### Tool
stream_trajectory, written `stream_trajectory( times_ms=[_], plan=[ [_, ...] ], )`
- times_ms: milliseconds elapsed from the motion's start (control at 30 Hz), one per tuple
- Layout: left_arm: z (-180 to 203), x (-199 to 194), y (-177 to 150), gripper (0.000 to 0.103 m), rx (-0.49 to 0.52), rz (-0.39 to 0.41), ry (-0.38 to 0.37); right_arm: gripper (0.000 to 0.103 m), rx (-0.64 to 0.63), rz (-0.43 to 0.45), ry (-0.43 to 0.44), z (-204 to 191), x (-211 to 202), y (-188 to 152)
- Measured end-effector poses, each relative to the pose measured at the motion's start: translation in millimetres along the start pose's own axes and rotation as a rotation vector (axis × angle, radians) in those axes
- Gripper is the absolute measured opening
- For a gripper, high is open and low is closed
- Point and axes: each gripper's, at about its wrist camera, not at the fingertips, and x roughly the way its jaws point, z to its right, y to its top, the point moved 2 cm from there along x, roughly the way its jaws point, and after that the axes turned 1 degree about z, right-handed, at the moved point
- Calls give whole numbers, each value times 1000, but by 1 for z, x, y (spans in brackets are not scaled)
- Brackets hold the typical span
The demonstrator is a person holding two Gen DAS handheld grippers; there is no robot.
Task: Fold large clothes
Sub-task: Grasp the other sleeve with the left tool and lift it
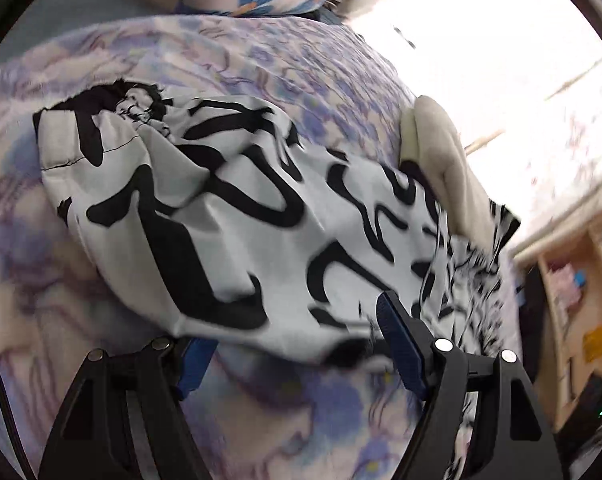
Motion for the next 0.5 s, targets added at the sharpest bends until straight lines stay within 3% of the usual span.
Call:
stream_trajectory(
  times_ms=[133,233,367,500],
  plan=[
    [-16,-4,11,75,-100,58,-35,30,33,-23,-4,9,9,-1],
    [-31,-15,16,75,-160,142,-13,30,78,-35,8,21,12,-3],
    [-47,-11,21,73,-228,149,-9,30,114,-51,20,33,17,-6],
    [-37,-19,26,72,-198,206,94,30,140,-64,29,41,19,-11]
  ],
)
